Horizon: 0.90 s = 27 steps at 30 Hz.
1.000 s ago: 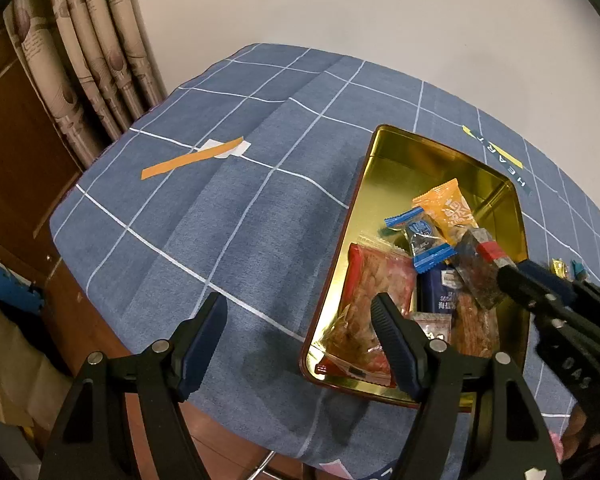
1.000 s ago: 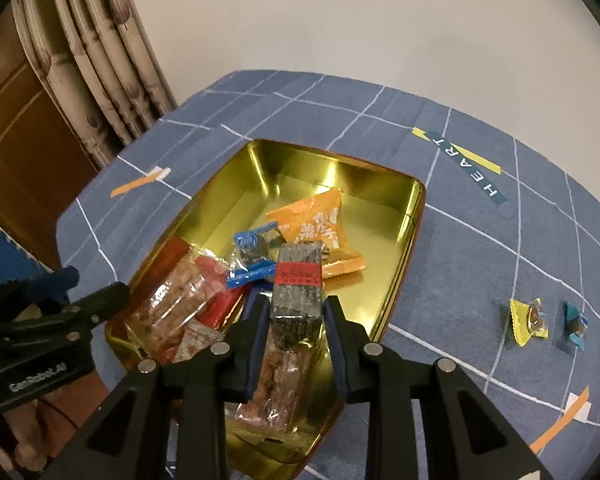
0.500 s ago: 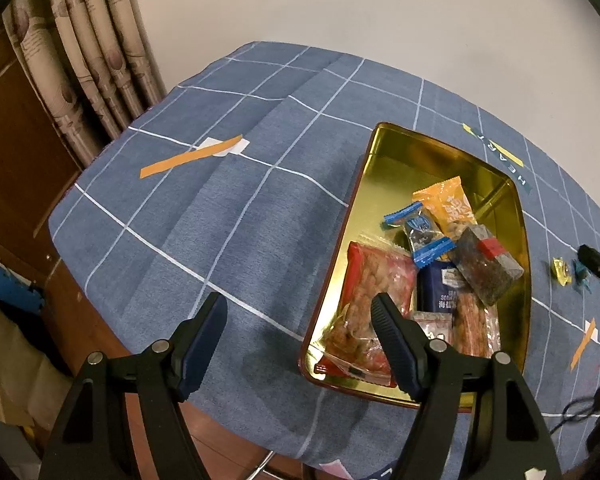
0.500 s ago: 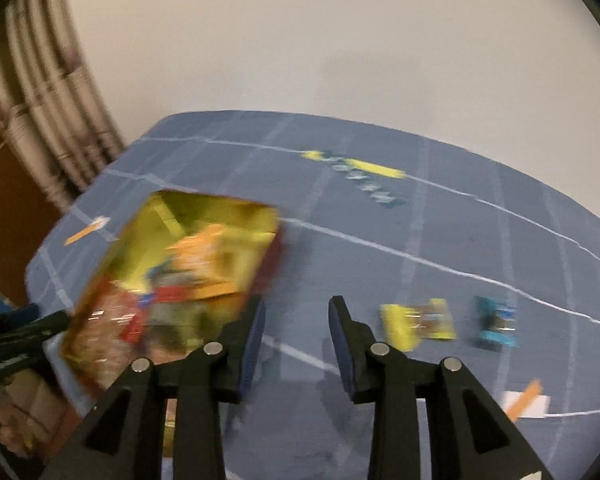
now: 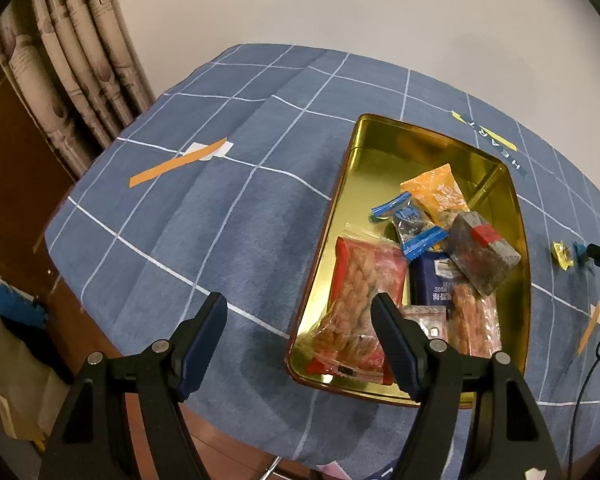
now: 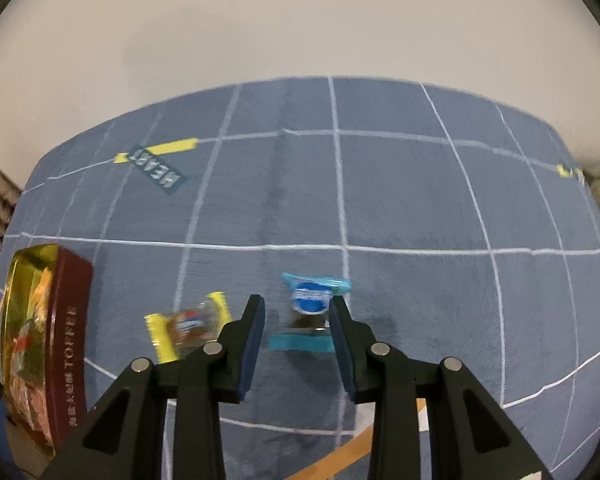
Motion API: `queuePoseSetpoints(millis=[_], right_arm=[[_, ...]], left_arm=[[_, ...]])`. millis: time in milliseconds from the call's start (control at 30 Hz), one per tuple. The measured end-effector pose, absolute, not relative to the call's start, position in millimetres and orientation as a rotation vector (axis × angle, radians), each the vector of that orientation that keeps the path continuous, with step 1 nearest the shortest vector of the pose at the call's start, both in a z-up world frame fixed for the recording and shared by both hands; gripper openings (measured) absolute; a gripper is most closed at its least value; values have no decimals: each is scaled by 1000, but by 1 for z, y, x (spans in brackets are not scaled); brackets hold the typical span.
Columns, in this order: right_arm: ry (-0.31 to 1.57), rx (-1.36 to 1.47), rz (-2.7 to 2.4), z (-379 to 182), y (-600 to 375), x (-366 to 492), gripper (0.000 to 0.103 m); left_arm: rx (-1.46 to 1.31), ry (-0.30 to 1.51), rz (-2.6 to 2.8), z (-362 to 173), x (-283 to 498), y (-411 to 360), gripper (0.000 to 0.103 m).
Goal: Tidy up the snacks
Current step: 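Grasp the light-blue candy packet with the right gripper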
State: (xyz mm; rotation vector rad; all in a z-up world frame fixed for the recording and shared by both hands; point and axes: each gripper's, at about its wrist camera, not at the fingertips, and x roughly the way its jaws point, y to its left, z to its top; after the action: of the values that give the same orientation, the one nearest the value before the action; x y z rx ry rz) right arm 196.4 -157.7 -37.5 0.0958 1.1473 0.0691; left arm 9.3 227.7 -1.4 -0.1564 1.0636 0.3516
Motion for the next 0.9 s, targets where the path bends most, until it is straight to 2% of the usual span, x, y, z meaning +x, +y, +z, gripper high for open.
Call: queuePoseSetpoints(millis=[333,667,900], right_arm=[[1147,64,56,-65,-155,205,34],[1007,-43,94,-64,-155,179,29],[943,-63,130,-66,-179,159,29]], left_arm=[[-116,1047,335,-2,14,219,71],[-9,987,289,8,15,188,71],[25,982,204,20,25,145,71]])
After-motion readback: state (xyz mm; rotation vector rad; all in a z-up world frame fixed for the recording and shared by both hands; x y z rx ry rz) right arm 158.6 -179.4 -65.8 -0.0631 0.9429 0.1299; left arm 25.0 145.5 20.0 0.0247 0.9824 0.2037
